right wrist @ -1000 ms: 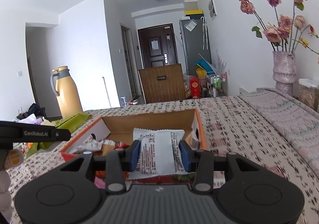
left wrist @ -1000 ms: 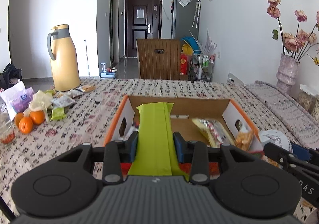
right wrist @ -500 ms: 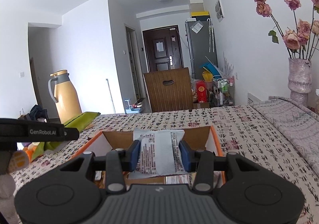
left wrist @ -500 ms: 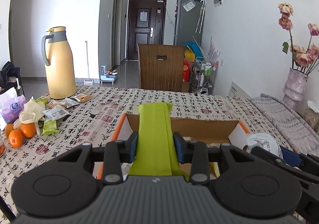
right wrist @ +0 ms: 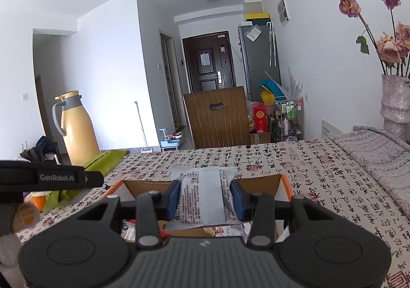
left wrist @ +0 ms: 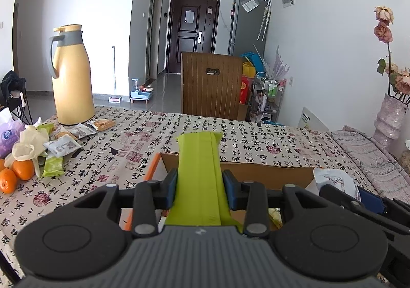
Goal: Organize snacks
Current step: 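Carry both held packets up and over the cardboard box, then open both grippers to drop the packets into the box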
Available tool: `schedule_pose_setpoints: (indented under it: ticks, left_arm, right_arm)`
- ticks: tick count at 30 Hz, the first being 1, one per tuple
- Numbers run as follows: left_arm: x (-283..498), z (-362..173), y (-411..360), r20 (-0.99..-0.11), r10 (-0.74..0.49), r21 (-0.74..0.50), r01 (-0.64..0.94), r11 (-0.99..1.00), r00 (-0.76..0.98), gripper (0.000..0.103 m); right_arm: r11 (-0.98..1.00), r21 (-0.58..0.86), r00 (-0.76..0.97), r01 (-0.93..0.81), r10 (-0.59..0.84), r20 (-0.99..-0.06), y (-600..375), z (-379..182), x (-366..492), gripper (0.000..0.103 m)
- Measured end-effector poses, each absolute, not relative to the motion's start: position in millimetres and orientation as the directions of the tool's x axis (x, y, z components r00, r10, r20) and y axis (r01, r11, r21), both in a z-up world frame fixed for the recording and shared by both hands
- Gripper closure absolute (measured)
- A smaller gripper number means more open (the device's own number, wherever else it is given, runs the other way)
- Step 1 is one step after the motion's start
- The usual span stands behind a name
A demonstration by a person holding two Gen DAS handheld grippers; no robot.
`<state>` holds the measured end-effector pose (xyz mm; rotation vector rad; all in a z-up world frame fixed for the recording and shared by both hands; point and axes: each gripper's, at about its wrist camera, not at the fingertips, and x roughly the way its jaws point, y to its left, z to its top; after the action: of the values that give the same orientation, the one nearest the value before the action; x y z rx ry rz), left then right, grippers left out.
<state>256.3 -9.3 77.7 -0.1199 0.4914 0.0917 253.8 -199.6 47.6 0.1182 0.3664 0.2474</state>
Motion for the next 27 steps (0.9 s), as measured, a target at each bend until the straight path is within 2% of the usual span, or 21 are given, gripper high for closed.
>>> schedule_pose_setpoints:
  ticks: [15, 23, 24, 25, 26, 27]
  left_arm:
    - [291.6, 36.0, 5.6, -0.549, 0.042, -0.123, -0.130, 0.984, 0.835, 0.065]
    - [291.2, 30.3, 7.0, -0.548, 0.038, -0.121, -0.124, 0.985, 0.836, 0.064]
    - [290.1, 31.1, 7.2, -0.543, 0.043, -0.120, -0.128, 0.985, 0.839, 0.060]
    - [288.7, 32.0, 7.7, -0.538, 0.044, -0.121, -0.130, 0.984, 0.842, 0.045]
    - [287.0, 32.8, 8.0, -0.529, 0.054, -0.120, -0.137, 0.983, 0.847, 0.035]
    - [285.6, 34.1, 7.8, -0.518, 0.066, -0.114, -0.145, 0.983, 0.853, 0.031]
  right_arm:
    - [0.963, 0.171, 0.878, -0.208, 0.261, -0.401, -196.8, 14.2, 285.0, 0.062]
    - [0.960, 0.186, 0.860, -0.208, 0.270, -0.433, -199.3, 4.9, 290.8, 0.060]
    - [0.959, 0.189, 0.859, -0.210, 0.274, -0.433, -200.0, 4.6, 290.3, 0.059]
    - [0.959, 0.191, 0.860, -0.209, 0.273, -0.431, -200.4, 4.4, 288.9, 0.059]
    - [0.959, 0.193, 0.861, -0.208, 0.273, -0.428, -201.1, 4.9, 288.3, 0.059]
    - [0.958, 0.196, 0.862, -0.209, 0.275, -0.426, -201.7, 5.3, 287.7, 0.059]
